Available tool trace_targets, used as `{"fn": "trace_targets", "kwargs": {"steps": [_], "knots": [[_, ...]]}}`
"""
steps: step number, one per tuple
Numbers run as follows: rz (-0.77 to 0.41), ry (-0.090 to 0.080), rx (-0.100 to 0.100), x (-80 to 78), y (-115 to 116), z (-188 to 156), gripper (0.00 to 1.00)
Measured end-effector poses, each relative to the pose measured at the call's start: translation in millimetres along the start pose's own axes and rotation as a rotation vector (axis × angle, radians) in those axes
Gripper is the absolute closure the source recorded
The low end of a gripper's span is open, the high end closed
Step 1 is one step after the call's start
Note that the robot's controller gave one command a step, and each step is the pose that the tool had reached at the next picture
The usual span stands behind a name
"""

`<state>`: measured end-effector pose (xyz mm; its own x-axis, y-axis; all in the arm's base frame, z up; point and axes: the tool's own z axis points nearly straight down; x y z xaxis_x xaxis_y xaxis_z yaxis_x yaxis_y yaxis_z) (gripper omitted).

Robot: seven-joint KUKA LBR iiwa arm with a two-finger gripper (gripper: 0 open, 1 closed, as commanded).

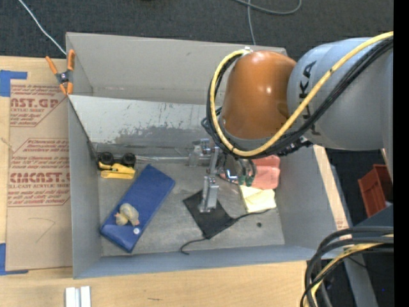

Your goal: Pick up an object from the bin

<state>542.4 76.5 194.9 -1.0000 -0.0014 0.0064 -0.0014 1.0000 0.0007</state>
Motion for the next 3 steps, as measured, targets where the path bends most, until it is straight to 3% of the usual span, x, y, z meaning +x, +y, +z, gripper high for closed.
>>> {"fn": "trace_targets", "kwargs": {"steps": [1,2,3], "knots": [[0.001,-0.008,-0.001,-1.6,-1,-5,0.0],[-0.19,-0.005,0.0,25.5,-48,81,0.0],[-0.357,-0.006,0.0,43.5,-58,77,0.0]]}}
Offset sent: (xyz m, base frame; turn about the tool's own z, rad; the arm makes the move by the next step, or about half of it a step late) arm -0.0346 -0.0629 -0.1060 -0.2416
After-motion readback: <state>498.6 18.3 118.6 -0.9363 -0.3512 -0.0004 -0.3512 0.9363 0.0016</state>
